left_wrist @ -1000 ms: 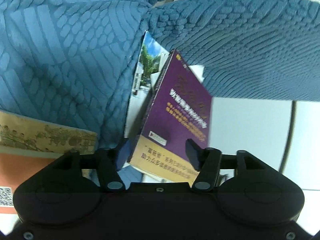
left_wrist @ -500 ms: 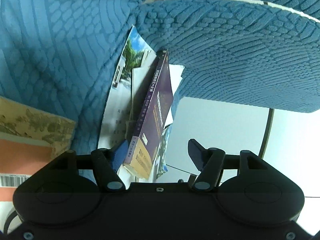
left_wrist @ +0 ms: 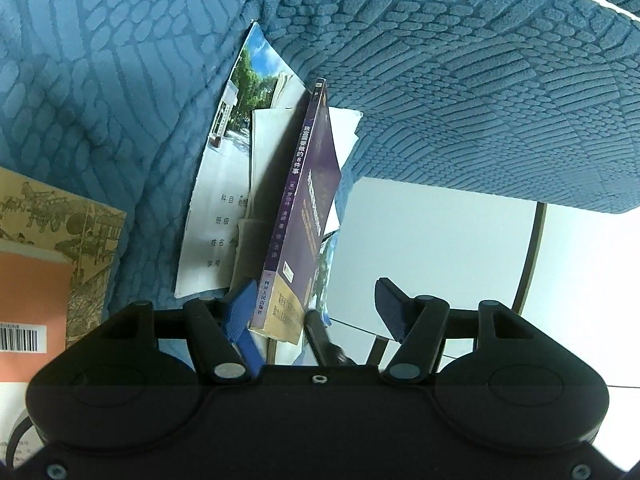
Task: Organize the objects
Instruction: 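Lift the purple book with both tools, tilting it up off the papers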
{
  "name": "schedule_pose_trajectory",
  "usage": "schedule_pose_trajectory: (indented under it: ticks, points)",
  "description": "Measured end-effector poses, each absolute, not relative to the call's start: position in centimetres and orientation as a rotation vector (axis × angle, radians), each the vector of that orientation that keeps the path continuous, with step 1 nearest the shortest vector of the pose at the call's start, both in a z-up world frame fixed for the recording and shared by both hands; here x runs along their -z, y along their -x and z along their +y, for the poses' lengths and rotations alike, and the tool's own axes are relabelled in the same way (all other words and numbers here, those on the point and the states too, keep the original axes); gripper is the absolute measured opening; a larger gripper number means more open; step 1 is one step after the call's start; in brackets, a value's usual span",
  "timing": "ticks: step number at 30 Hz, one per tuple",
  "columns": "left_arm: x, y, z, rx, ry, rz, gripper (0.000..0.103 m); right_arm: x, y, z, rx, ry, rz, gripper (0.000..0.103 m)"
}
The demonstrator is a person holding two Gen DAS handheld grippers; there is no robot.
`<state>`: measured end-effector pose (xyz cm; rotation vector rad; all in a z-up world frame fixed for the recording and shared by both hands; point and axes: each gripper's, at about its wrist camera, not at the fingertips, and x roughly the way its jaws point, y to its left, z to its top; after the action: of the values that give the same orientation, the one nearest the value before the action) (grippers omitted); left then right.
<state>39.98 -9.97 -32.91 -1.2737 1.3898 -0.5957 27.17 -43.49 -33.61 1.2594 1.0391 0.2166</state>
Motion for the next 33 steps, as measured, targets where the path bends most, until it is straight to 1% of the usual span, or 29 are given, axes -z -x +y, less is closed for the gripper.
schedule_pose_trajectory:
  ticks: [1,2,3,4,7,11,13,15,16,17,18,21,22,24,28,29,32,33]
  points:
    - [32.9,-40.0,-10.0,0.599,1.272,1.386,0.061,33.5,-27.3,-43.6,-0.206,-1.256,1.032,0.046]
    - [32.7,-40.1,-9.8,0.602,1.269,1.382,0.06,33.4,-27.4,-43.6,-0.192,-1.245,1.031,0.043]
    - [32.7,-40.2,-9.7,0.598,1.265,1.377,0.06,33.3,-27.4,-43.7,-0.185,-1.241,1.03,0.034]
    - [32.6,-40.1,-9.3,0.596,1.267,1.374,0.061,33.2,-27.4,-43.7,-0.192,-1.249,1.019,0.027]
    - [32.4,-39.8,-8.1,0.593,1.313,1.341,0.063,32.8,-27.3,-43.6,-0.23,-1.279,0.988,0.022]
    - [32.5,-39.8,-8.2,0.58,1.285,1.338,0.063,32.2,-27.8,-43.0,-0.307,-1.283,0.965,0.02]
    - [32.8,-39.6,-8.3,0.572,1.281,1.346,0.061,32.0,-27.7,-42.9,-0.331,-1.287,0.957,0.019]
    - [33.0,-39.4,-8.6,0.577,1.286,1.355,0.055,31.6,-27.5,-42.8,-0.341,-1.277,0.957,0.019]
    - [33.0,-39.4,-8.8,0.583,1.281,1.358,0.047,31.7,-27.4,-42.8,-0.34,-1.278,0.958,0.019]
    - [33.0,-39.3,-8.9,0.584,1.274,1.358,0.035,31.8,-26.9,-42.9,-0.34,-1.283,0.961,0.019]
    - [32.9,-39.2,-9.0,0.592,1.269,1.35,0.031,31.8,-26.8,-43.0,-0.339,-1.288,0.963,0.019]
    - [32.6,-39.2,-9.4,0.593,1.247,1.343,0.023,31.8,-27.5,-42.5,-0.338,-1.302,0.962,0.019]
    - [32.6,-39.2,-9.5,0.592,1.246,1.342,0.022,31.8,-27.5,-42.6,-0.341,-1.309,0.96,0.019]
    - [32.4,-39.2,-9.9,0.575,1.244,1.34,0.014,31.7,-27.9,-42.4,-0.346,-1.313,0.956,0.019]
    - [32.3,-39.0,-9.9,0.565,1.216,1.343,0.012,32.0,-28.2,-42.5,-0.348,-1.333,0.973,0.022]
    - [32.2,-38.9,-9.9,0.562,1.211,1.343,0.012,32.1,-28.3,-42.5,-0.348,-1.342,0.979,0.026]
    - [31.9,-38.7,-10.0,0.555,1.184,1.343,0.011,32.4,-28.4,-42.3,-0.351,-1.327,1.001,0.044]
    - [32.0,-38.6,-10.0,0.553,1.184,1.345,0.011,32.4,-28.4,-42.3,-0.35,-1.324,1.0,0.054]
